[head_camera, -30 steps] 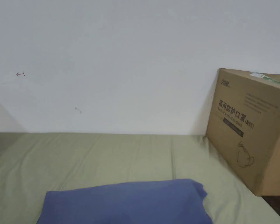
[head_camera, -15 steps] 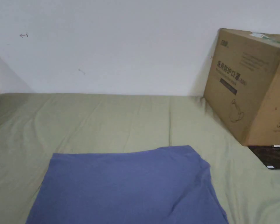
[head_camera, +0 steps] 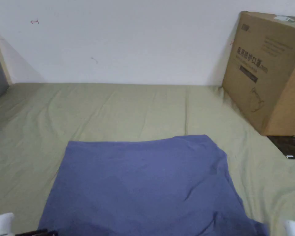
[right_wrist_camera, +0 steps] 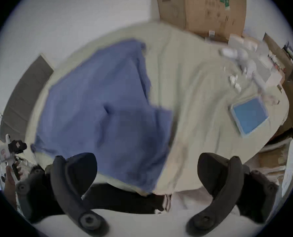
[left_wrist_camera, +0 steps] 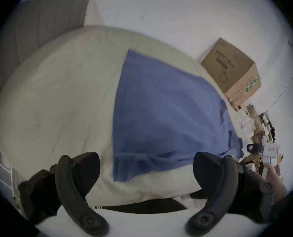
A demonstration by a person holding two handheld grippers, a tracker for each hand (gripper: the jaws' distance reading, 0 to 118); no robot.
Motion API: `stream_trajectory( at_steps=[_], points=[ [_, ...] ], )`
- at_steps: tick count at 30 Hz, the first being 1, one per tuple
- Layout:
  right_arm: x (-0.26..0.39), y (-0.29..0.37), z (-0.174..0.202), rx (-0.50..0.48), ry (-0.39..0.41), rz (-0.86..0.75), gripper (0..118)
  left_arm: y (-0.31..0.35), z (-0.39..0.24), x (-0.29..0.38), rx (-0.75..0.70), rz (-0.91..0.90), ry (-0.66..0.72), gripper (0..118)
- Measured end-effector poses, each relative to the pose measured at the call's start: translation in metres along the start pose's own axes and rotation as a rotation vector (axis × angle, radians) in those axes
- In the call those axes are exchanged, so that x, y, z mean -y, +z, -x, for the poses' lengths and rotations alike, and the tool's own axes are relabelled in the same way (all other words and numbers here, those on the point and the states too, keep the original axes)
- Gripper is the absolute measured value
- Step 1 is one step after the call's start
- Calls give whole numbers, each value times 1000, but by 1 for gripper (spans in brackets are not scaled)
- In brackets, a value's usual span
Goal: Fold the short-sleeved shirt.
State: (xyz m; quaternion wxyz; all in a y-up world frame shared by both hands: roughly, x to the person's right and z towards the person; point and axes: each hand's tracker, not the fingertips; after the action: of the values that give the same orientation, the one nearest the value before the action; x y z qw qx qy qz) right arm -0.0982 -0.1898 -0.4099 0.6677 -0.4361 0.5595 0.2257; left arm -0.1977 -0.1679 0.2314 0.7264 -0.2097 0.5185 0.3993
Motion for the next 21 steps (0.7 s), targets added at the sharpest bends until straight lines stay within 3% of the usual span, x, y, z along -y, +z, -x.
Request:
stream_trajectory(
  at_steps=[4,7,9,10,11,12,13,15,19,21],
  points=[
    [-34,40,20,-71,-49,-188,115,41,-55,-19,25,-170,42,112],
    [-48,70,52,-112,-27,-287,116,61,-64,-37,-37,-286,-10,110],
    [-50,85,67,-130,27,-355,112,76,-81,-41,-52,-327,-67,82],
    [-50,91,73,-128,49,-389,106,69,-67,-41,-81,-326,-107,56],
    [-47,99,89,-175,121,-397,83,71,-72,-42,-113,-323,-155,16],
    [-48,104,95,-184,135,-418,44,72,-76,-43,-145,-314,-194,1],
    [-48,108,98,-189,139,-437,0,71,-78,-43,-160,-304,-220,1],
    [-51,107,107,-134,102,-455,0,74,-78,-42,-145,-272,-193,0],
    [-55,102,104,-158,69,-435,0,70,-65,-42,-88,-201,-83,0],
    [-54,98,102,-155,60,-421,0,49,-50,-45,-113,-69,-51,0]
  ],
)
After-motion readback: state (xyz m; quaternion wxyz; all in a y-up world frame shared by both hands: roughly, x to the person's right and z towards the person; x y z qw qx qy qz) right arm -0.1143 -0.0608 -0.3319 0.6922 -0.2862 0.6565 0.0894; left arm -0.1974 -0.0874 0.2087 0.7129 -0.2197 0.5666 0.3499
